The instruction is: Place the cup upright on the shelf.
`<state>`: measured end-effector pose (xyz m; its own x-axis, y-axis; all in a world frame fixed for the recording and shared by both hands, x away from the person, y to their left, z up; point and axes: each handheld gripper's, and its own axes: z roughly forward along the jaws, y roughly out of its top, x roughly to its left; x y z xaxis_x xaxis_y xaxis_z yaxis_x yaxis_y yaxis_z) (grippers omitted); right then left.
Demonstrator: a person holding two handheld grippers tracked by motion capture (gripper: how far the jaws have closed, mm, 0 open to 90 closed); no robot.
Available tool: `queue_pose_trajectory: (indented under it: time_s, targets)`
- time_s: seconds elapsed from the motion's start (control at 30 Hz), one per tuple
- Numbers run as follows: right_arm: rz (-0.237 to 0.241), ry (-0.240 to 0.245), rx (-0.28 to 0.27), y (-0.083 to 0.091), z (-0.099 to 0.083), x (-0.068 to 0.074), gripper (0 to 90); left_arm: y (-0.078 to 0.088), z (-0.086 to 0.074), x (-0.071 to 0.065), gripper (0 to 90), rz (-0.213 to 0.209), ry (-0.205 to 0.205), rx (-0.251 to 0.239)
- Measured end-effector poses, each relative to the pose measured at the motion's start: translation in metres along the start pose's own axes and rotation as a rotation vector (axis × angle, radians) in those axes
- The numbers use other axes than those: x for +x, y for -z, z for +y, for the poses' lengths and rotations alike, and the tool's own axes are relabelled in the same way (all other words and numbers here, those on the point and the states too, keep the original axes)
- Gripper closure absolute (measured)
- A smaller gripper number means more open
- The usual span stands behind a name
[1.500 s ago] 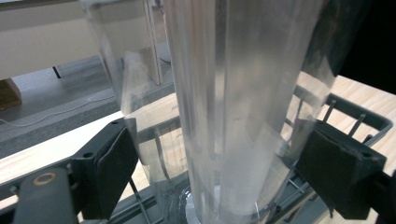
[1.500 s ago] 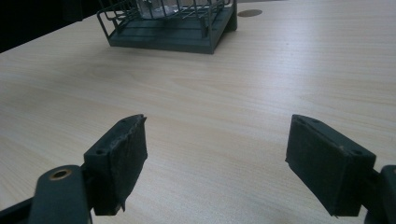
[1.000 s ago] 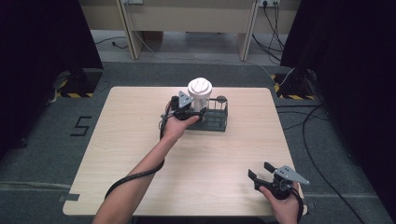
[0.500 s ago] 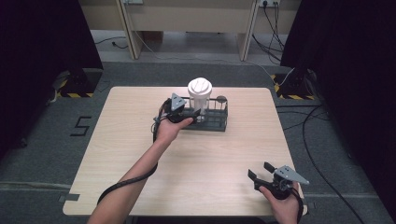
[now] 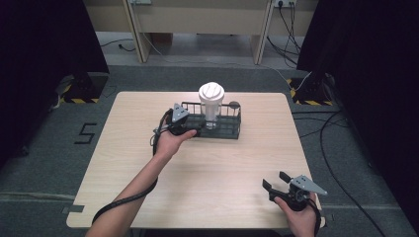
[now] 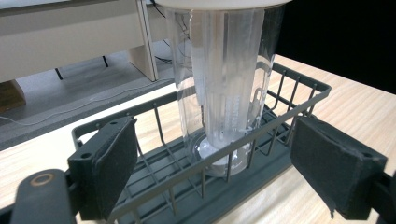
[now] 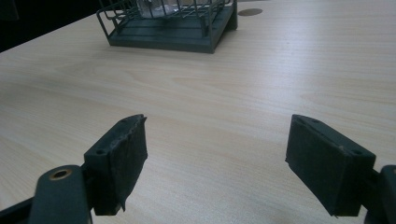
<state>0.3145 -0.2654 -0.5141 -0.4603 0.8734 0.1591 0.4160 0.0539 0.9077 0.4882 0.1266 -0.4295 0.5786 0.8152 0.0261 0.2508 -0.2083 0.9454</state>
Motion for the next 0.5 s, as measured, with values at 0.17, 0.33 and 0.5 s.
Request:
queue_pose_trajectory:
  time_s: [0.17, 0.33, 0.5]
  targets:
    - [-0.001, -0.001, 0.0, 0.0, 0.0, 0.0, 21.1, 0.009, -0.003, 0.0, 14.5, -0.005, -0.003, -0.002]
    - [-0.002, -0.002, -0.001, 0.0, 0.0, 0.0, 21.1, 0.017, -0.006, -0.001, 14.5, -0.017, -0.003, -0.006]
    - [-0.002, -0.001, -0.002, 0.0, 0.0, 0.0, 21.1, 0.026, -0.009, -0.001, 14.5, -0.021, -0.003, -0.011]
